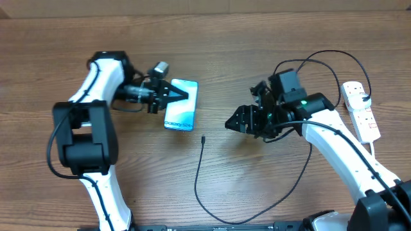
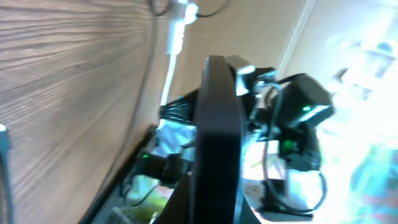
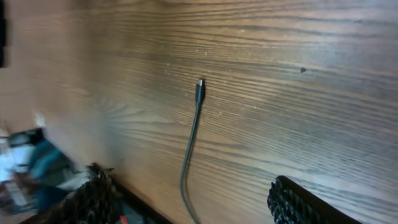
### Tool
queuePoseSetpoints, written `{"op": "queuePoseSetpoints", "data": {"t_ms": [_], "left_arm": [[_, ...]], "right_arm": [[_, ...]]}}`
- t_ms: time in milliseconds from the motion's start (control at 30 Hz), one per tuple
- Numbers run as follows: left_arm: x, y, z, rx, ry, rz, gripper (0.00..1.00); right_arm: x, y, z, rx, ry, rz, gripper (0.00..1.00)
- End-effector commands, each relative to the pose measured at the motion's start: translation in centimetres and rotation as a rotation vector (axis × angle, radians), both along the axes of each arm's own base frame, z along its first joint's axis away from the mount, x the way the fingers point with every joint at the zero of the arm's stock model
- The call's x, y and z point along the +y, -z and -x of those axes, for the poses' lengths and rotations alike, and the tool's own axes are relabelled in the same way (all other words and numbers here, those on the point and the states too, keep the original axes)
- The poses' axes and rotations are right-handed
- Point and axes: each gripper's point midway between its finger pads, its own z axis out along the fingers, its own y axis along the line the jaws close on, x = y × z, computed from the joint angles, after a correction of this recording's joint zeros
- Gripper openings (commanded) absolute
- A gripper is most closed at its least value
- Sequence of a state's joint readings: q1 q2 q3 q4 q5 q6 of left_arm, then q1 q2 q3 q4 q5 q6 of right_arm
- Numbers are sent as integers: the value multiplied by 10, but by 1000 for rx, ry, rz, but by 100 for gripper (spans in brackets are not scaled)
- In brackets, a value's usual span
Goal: Plug charger to phone and switch on socket
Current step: 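Release the phone from the right gripper and pull it back, then move the right gripper down over the black cable connector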
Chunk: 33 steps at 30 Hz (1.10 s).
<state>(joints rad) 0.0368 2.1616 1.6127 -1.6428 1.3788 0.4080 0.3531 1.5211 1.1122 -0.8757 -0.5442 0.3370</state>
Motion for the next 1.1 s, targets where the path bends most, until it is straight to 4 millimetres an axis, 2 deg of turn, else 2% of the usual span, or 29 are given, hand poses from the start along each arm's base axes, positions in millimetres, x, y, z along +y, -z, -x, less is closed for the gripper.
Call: {"op": "queuePoseSetpoints", "data": {"t_ms": [0,200,300,433,500,567,667,767,833,1000,1067], "left_arm": [[14,-31,-17,-308,-85,106,4],[29,-30,-21,-309,-116,92,4],[35,-30,-23,-309,-135,90,4],[40,-25,-21,-307,-122,63,4],[40,-20,-17,-303,-96,36,4],[41,-14,-13,-297,-69,10,4],[41,-12,-11,-265,-63,-1,4],[41,-12,-12,-267,-62,-2,4],[41,-12,-11,-282,-59,-3,4],[41,-11,-11,-290,-54,-7,4],[40,-10,-11,-294,-48,-10,4]], "right_arm": [[11,-13,-3,-103,-18,89,77],[22,4,9,-138,31,273,75],[33,8,13,-154,58,306,75],[42,16,7,-179,137,340,76],[41,22,1,-194,189,375,81],[47,29,0,-197,194,367,85],[61,38,1,-200,185,342,100],[79,46,1,-213,174,320,100],[87,56,2,-217,164,329,100],[85,94,6,-222,152,456,100],[87,102,5,-221,150,458,100]]}}
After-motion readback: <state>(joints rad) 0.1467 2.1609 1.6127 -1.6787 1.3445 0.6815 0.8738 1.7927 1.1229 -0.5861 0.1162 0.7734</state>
